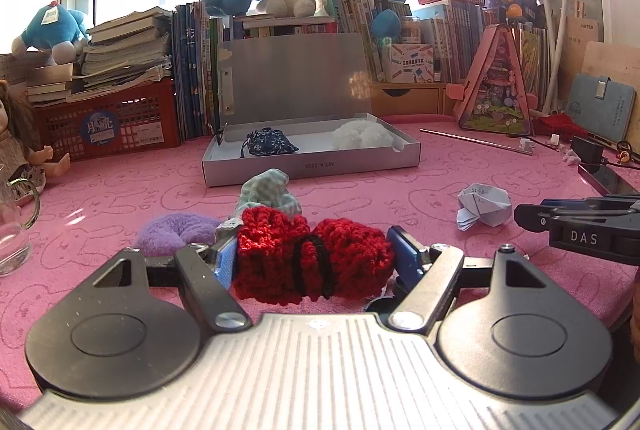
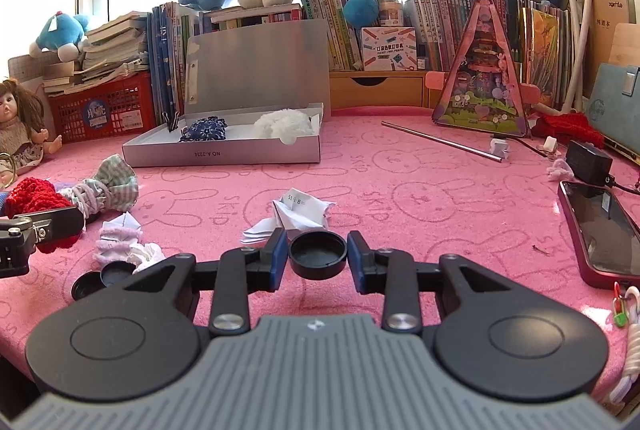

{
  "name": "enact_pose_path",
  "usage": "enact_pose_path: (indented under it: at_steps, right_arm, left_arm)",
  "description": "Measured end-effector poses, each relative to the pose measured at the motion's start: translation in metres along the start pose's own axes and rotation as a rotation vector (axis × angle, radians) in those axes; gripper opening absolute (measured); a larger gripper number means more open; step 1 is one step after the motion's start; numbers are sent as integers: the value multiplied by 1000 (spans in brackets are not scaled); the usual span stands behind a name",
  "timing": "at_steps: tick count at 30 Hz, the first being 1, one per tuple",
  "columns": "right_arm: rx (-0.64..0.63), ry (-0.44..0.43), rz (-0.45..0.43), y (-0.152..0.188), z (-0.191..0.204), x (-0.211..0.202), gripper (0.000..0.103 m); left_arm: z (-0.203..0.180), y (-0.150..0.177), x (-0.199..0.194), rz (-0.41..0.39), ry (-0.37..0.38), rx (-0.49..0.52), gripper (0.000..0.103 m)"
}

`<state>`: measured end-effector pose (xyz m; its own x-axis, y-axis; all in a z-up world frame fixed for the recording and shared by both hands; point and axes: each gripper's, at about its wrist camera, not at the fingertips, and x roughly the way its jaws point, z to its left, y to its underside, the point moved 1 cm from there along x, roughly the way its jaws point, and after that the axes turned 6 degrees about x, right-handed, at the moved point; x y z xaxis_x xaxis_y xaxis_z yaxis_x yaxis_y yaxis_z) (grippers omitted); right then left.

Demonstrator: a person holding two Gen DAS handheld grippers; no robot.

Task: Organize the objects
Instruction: 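Lift the black lid with the right tool while the left tool lifts the red knitted item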

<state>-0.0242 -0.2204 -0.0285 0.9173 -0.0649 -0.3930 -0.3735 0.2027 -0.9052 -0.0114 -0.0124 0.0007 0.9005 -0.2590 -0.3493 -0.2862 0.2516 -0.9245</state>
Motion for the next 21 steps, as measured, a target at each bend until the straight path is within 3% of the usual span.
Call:
enact_pose_path:
  at_steps: [21]
  right_arm:
    - [-4, -11, -9, -10, 4, 3, 37]
  left_arm:
    - [2, -14, 5, -22, 5, -8, 78]
